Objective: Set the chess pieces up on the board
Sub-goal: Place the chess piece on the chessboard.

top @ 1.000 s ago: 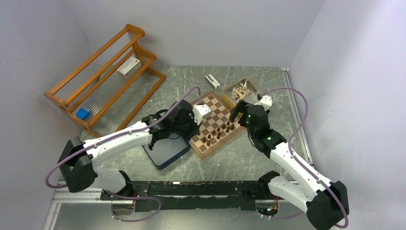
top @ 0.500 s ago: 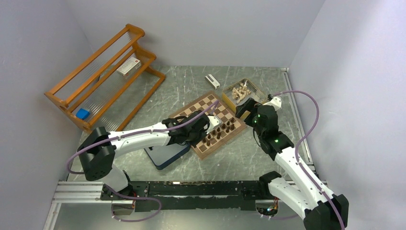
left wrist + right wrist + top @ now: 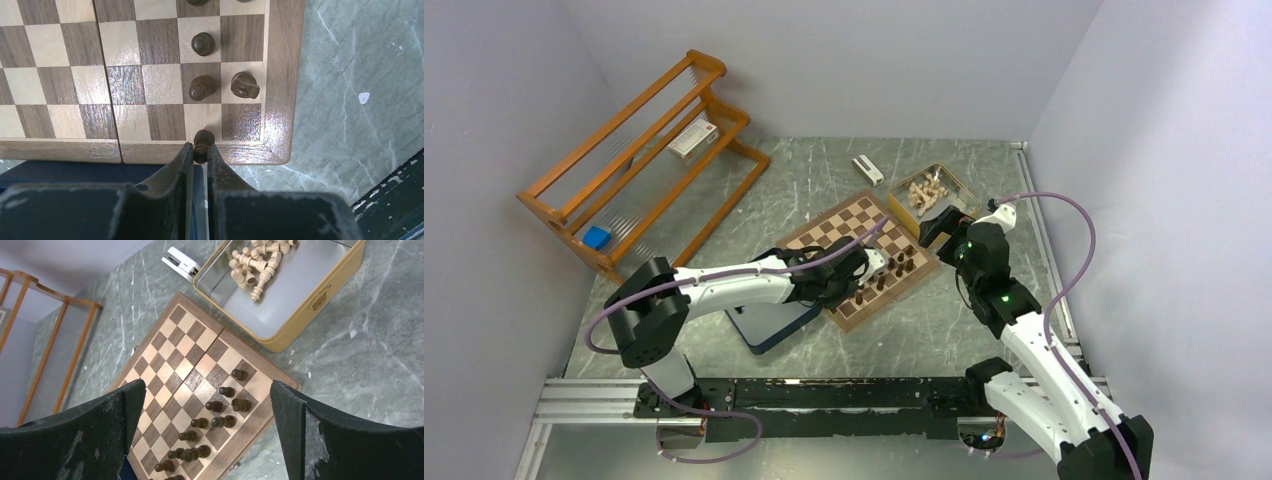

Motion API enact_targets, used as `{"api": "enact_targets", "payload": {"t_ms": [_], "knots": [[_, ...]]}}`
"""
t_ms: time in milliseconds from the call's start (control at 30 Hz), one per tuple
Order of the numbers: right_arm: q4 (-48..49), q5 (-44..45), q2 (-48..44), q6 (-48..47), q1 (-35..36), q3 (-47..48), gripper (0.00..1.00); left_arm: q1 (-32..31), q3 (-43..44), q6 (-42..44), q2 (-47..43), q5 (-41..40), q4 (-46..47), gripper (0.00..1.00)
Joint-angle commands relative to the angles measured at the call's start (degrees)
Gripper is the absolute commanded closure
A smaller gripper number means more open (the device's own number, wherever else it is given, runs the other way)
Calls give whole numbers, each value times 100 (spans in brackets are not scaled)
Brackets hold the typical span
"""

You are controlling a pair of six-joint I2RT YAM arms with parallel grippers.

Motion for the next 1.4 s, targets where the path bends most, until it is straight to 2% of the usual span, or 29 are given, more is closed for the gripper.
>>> {"api": "enact_targets", "payload": {"t_ms": [0, 1100, 1367], "knots": [[30, 56, -105, 12, -69, -85, 0, -53, 157, -70, 46, 37, 1, 95], [180, -69, -6, -86, -138, -143, 0, -62, 394, -21, 363, -209, -20, 93], [180, -95, 4, -78, -150, -140, 0, -65, 463, -30, 420, -192, -162, 81]]}}
